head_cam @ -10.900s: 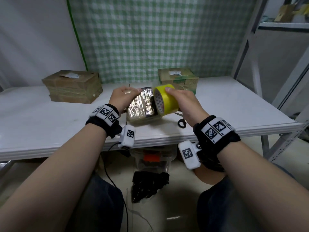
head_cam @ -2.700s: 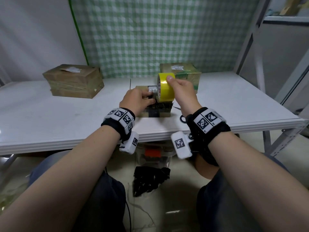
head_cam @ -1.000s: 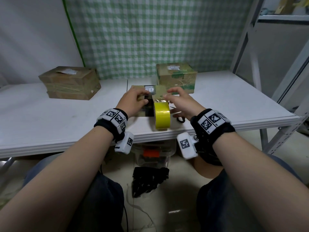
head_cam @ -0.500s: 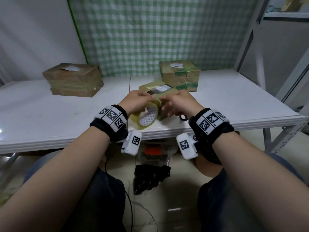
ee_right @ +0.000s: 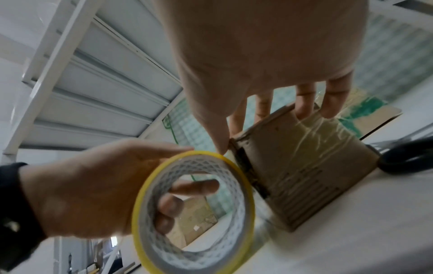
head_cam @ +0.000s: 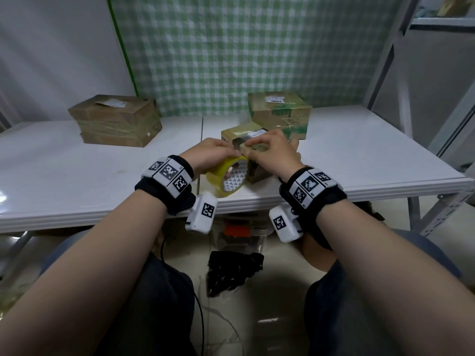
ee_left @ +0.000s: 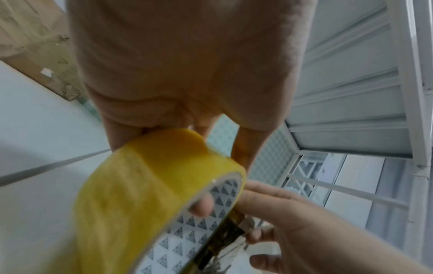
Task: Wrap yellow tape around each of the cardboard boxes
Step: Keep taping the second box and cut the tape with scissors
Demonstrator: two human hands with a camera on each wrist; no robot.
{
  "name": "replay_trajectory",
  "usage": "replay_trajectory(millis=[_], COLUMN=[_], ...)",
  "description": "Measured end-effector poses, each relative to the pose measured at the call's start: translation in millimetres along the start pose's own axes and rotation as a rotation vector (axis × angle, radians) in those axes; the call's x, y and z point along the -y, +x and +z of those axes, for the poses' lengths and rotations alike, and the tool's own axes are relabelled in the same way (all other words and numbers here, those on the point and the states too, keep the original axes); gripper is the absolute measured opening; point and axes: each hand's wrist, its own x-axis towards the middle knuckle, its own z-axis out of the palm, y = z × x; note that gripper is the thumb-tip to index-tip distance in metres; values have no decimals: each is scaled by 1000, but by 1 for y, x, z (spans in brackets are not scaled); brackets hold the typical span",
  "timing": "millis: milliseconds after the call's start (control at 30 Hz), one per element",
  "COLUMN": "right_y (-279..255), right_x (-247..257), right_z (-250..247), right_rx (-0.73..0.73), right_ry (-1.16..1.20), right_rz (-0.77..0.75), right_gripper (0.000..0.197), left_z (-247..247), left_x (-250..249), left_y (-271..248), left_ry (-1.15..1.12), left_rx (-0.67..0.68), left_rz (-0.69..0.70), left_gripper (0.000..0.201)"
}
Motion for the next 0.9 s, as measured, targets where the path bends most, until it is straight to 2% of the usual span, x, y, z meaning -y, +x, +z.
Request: replay_trajectory(millis=[33, 133, 200, 333, 433, 533, 700, 900], right_y=[2, 8, 11, 20, 24, 27, 28, 26], right_x=[-1, -5, -5, -11, -14, -14, -14, -12], right_z=[1, 5, 5, 4, 7, 6, 2, -4], right_rx=[-8, -6, 7, 19, 26, 32, 61, 91], right_ry=[0, 26, 72, 93, 124, 166, 231, 274], right_rz=[-7, -39, -70, -114, -119, -122, -122, -114], right_gripper=[22, 20, 20, 21, 20, 21, 24, 26], left_z=[-1, -4, -4, 1, 4, 7, 11, 17], left_x=[-2, -5, -7, -13, -14, -12, -8, -10], left_y=[-4, -11, -13, -16, -19, -21, -18, -18], left_ry=[-17, -66, -48, -55, -43, -50, -16, -20], left_rx=[26, 102, 112, 110, 159, 205, 204, 206], left_rz=[5, 28, 25, -4, -62, -151, -212, -232], left_gripper=[4, 13, 18, 16, 17, 27, 31, 25])
